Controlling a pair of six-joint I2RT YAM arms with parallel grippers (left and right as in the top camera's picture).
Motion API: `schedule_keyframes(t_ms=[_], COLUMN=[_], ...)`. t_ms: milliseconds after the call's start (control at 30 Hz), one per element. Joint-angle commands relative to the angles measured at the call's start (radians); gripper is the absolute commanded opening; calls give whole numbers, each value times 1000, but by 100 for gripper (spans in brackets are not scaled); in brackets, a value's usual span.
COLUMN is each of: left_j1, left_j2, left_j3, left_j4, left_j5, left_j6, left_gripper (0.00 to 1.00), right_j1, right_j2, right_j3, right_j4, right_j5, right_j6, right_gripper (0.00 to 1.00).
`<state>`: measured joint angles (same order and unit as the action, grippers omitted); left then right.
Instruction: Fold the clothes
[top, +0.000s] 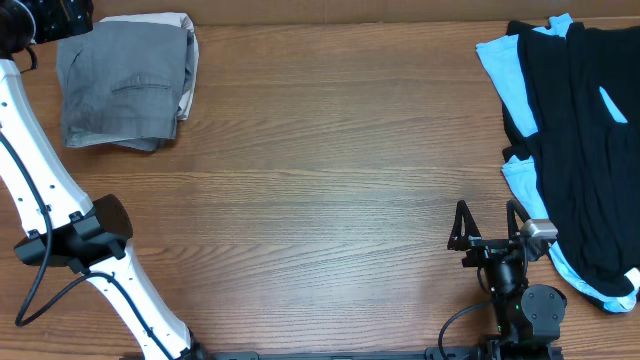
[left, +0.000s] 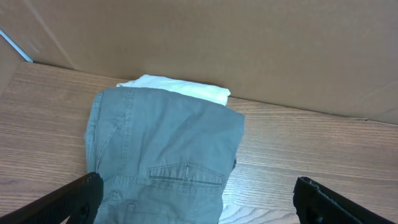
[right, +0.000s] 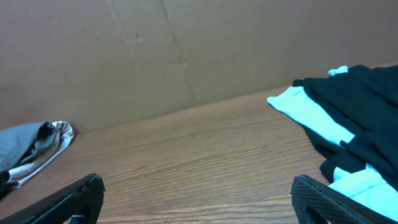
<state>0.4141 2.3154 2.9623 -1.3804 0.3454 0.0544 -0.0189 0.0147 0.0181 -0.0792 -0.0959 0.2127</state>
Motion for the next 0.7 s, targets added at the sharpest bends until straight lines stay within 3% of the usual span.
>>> schedule_keyframes(t_ms=[0,367,667], left_j1=[-3,-20,-112], left_j2=[2,-16,-356], left_j3=[-2,-13,-457], left_j4=[0,0,0], left_j5=[13,10,11], left_j6=[-13,-13,-13], left_gripper=[100,100,100], right_j1=[2,2,2], right_j2=[-12,-12,-12], right_j3=[-10,-10,-10], right_j4=[3,3,3], right_j5=[14,13,13], right_j6=[0,0,0], right_gripper=[100,100,100])
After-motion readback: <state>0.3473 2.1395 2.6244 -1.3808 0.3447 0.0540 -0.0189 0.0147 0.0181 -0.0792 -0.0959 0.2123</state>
